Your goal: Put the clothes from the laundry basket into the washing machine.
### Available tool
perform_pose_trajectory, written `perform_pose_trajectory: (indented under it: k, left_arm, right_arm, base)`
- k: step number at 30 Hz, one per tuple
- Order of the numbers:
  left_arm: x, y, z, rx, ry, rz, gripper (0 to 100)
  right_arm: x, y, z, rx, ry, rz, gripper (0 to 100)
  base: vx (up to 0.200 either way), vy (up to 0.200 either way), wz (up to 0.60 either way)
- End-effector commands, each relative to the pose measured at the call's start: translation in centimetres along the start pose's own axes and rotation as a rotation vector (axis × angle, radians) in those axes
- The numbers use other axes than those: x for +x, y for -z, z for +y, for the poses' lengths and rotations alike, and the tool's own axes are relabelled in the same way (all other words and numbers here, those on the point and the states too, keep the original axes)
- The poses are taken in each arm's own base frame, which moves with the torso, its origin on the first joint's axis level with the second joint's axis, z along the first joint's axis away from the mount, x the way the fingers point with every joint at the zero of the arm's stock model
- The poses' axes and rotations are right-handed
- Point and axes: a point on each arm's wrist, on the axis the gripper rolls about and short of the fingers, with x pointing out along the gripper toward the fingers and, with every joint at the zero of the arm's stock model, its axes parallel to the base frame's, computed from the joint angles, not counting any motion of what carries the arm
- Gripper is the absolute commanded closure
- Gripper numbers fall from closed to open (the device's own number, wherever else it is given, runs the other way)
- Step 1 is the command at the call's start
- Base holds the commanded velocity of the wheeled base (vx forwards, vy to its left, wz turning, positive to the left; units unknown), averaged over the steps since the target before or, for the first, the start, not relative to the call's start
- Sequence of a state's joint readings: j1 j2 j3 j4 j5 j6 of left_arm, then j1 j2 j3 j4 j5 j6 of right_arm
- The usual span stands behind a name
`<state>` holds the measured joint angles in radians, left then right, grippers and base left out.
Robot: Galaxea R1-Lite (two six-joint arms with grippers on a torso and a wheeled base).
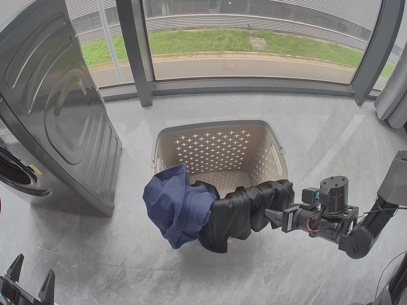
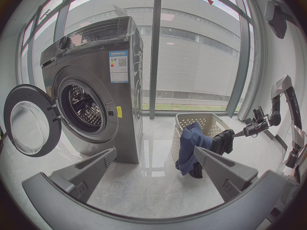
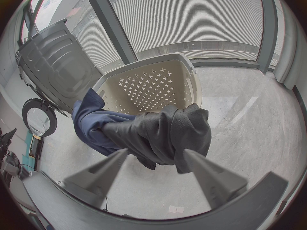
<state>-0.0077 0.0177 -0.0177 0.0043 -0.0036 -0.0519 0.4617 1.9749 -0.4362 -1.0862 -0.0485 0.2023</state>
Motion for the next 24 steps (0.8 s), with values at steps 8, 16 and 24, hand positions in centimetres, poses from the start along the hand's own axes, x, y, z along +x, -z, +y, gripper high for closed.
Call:
perform_pose_trajectory:
  k: [8, 16, 24]
  left_arm:
    - [0.0, 0.5, 0.0, 0.0, 0.001, -0.001, 0]
    - [0.0, 0.5, 0.0, 0.001, 0.001, -0.001, 0]
    - [0.0, 0.5, 0.0, 0.001, 0.001, -0.001, 0]
  right_arm:
    - [4.1, 0.4, -1.8, 0.023, 0.05, -0.004, 0]
    - [5.3, -0.2, -2.0, 0.029, 0.056, -0.034, 0]
    - [5.4, -0.3, -1.7, 0.028, 0.052, -0.039, 100]
  base:
    - [0.0, 0.0, 0.0]
    - [0.0, 0.0, 0.0]
    - [0.0, 0.0, 0.0]
